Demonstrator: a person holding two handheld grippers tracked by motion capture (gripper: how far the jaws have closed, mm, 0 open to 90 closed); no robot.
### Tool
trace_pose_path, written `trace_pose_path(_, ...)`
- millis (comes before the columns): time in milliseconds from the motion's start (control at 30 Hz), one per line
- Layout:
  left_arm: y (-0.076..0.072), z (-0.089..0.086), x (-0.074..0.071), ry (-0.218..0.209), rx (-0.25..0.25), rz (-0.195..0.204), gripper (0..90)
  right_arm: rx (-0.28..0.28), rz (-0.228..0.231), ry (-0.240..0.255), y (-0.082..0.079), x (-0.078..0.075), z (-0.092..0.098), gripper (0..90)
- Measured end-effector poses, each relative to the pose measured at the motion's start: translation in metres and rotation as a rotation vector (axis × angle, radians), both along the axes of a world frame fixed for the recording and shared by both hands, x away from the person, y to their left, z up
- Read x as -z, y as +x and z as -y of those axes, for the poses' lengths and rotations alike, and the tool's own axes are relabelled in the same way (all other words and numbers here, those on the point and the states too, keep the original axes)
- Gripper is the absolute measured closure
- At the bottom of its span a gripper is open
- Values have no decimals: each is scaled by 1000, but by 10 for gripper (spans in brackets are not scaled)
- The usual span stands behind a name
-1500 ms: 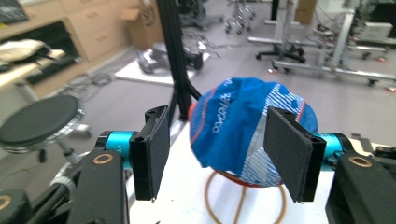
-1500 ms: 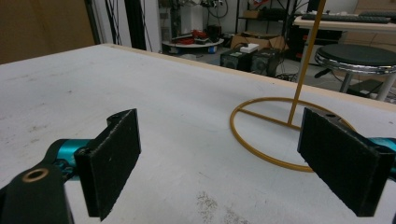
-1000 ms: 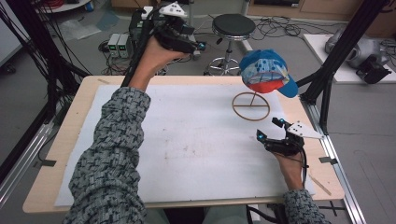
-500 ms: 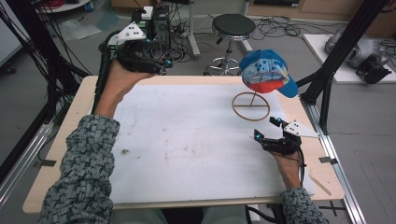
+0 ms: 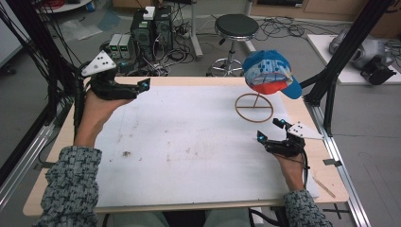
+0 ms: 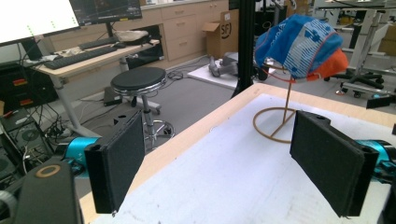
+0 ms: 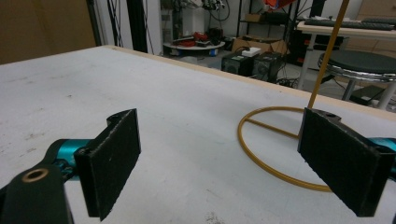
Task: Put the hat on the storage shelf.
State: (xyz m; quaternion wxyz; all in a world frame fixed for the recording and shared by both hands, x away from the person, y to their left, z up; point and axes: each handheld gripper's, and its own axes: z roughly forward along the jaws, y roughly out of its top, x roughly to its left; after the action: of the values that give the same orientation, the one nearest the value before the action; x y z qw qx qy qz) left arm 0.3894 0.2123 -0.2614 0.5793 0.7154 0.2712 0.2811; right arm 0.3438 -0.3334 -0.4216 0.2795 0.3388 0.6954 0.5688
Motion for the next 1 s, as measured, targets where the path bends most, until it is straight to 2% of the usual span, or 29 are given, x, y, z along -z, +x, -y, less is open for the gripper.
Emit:
trace_pose_path(300,-33,-24,50,-57,-42,0,185,2,-3,0,0,0,0,125)
trace_pose_path(467,-51,-35,78,-93,-67,-28,185,0,-4,-5,1,1,-1,125)
trace_pose_path(600,-62,-39,98,-107,-76,-36,185,3,-3,-4,1,1,-2,124)
trace_pose_path(733,-69,-40,111,-96,-98,-49,183,3,-3,-9,0,0,-2,124)
trace_pose_path(1000,-78,-46,126,-123,-104,-54,180,4,1,-19,0,1,-4,124)
